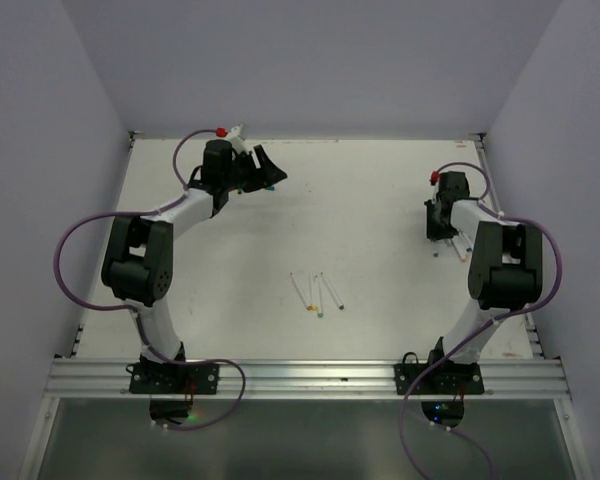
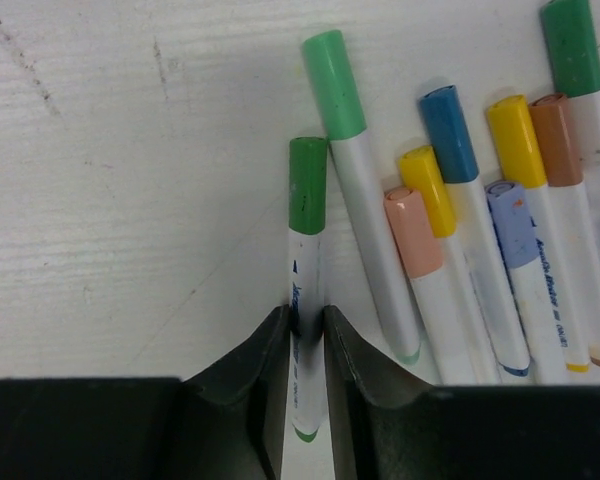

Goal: Open the pen caps

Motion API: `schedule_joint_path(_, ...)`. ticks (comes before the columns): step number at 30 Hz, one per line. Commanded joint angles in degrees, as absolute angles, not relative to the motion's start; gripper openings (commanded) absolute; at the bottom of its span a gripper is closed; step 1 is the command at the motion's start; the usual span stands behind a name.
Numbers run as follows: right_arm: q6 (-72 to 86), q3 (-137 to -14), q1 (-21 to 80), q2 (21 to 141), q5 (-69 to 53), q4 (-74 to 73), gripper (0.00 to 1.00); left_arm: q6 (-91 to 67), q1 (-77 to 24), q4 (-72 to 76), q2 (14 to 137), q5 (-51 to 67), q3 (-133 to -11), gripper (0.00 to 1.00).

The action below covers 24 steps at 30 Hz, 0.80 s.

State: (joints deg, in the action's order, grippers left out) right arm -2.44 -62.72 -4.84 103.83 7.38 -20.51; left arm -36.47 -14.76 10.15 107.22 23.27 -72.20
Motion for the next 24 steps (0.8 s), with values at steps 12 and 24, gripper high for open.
schedule_joint_path(12,-0.4,-56.1,-0.5,91.2,-5.2,-21.2,0.00,-45.8,-15.3,25.5,105.7,38.0,-66.8,0.49)
schedule_joint_path(24,10.3,-58.5,19.4,82.4,-21.9,-13.7,0.00,-69.5,-21.2,64.7,114.3,48.6,-61.1,0.56)
